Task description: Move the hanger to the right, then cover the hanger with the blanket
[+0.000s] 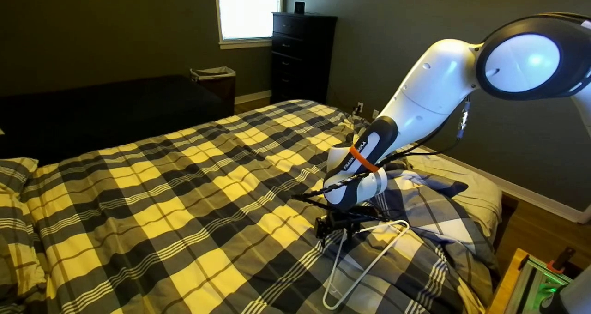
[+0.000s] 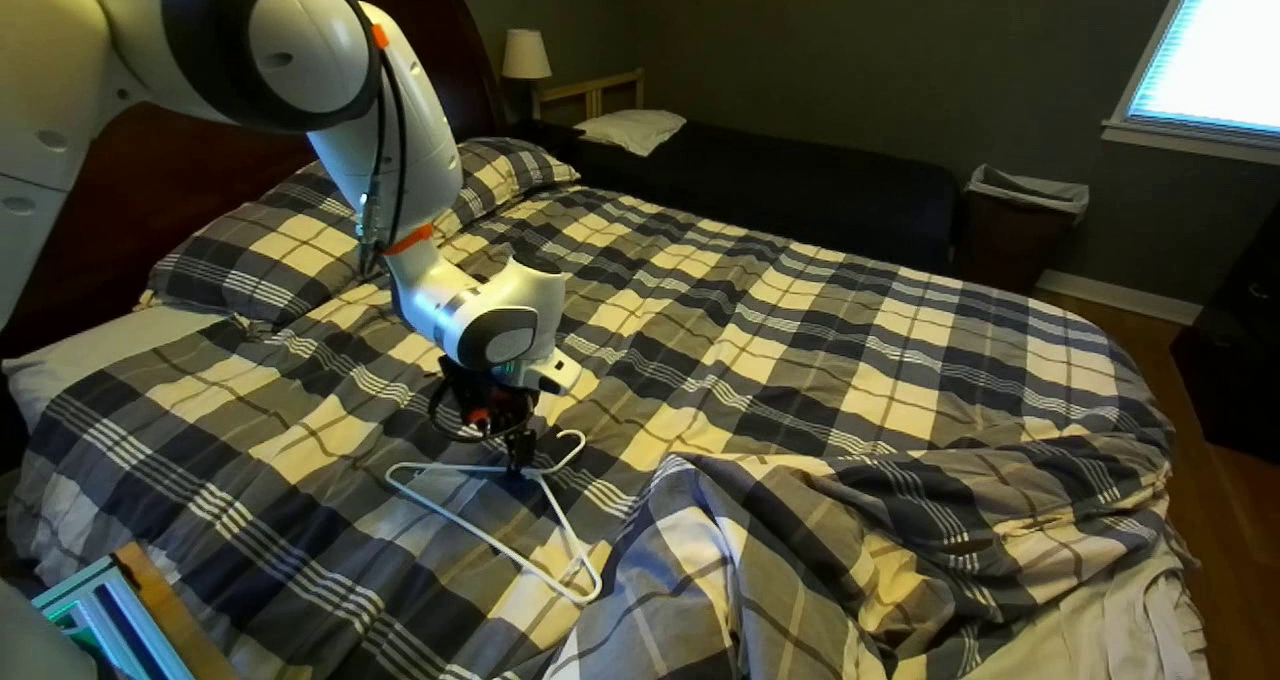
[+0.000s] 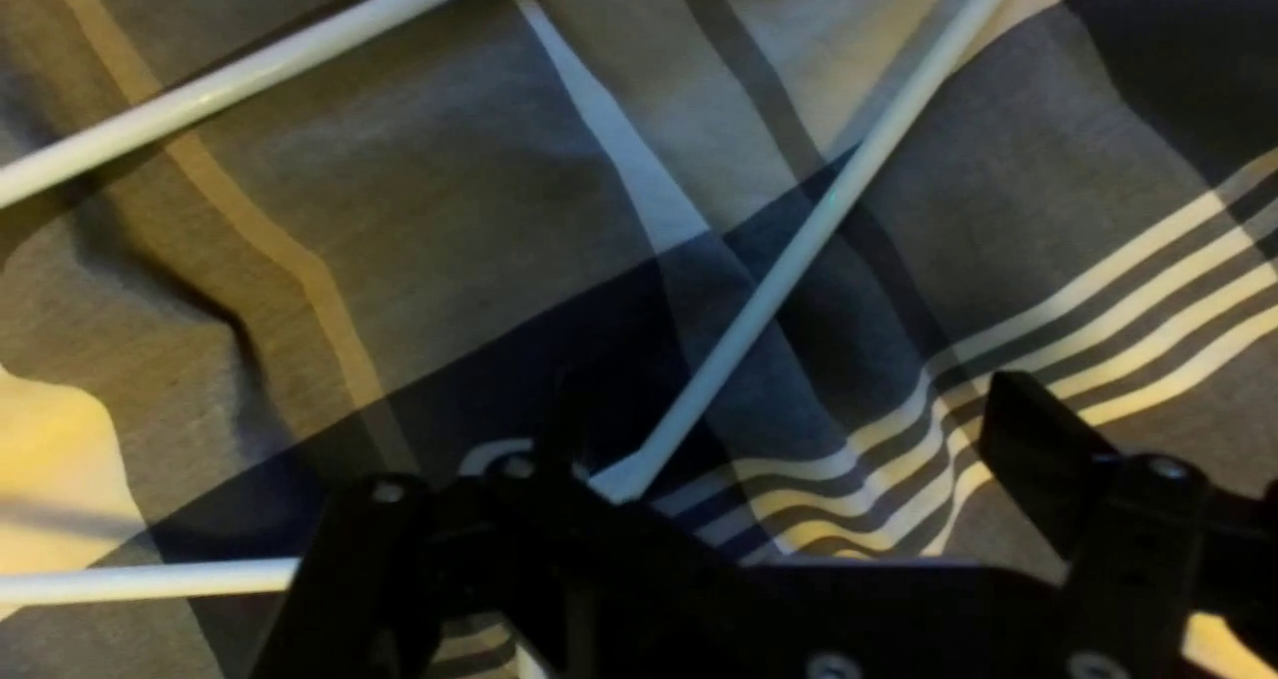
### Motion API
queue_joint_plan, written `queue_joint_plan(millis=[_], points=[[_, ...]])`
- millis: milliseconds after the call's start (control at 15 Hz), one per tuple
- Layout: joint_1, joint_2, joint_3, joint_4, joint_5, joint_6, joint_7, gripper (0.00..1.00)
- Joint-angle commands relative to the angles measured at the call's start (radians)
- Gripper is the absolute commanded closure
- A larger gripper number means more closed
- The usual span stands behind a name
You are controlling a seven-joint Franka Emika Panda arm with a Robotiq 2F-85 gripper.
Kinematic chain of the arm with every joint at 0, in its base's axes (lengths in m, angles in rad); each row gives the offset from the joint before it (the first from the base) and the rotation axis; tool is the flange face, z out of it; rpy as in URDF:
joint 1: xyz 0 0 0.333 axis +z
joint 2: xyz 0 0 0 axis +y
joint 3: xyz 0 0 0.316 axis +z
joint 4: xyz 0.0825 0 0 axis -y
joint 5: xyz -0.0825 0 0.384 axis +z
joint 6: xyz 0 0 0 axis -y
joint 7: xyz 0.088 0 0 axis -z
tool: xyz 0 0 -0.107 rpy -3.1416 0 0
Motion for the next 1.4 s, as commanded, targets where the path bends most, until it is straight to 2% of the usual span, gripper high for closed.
queue_joint_plan(millis=[0,67,133,267,333,400,533,667,733,800,867,933,1067,1333], points=[[-0.016,0.01,0.007,-0.005,0.039,-0.012,-0.01,0.0],[-0.016,0.012,0.005,-0.004,0.041,-0.013,-0.008,0.07],[-0.019,0.011,0.004,-0.006,0.043,-0.01,-0.009,0.25],[-0.022,0.008,0.003,-0.013,0.047,-0.005,-0.007,0.42],[-0.022,0.006,0.001,-0.018,0.049,-0.006,-0.004,0.12],[-0.022,0.002,-0.001,-0.022,0.052,-0.005,-0.002,0.11],[-0.024,-0.001,-0.005,-0.028,0.056,-0.006,0.001,0.02],[-0.024,-0.003,-0.01,-0.034,0.059,-0.007,0.008,0.0],[-0.026,-0.002,-0.011,-0.034,0.06,-0.005,0.009,0.18],[-0.025,-0.001,-0.013,-0.031,0.059,-0.005,0.011,0.25],[-0.025,0.001,-0.015,-0.026,0.058,-0.007,0.01,0.27],[-0.024,0.002,-0.016,-0.025,0.057,-0.007,0.011,0.34],[-0.025,0.002,-0.019,-0.024,0.058,-0.005,0.013,0.51],[-0.027,0.002,-0.021,-0.024,0.06,-0.009,0.016,0.81]])
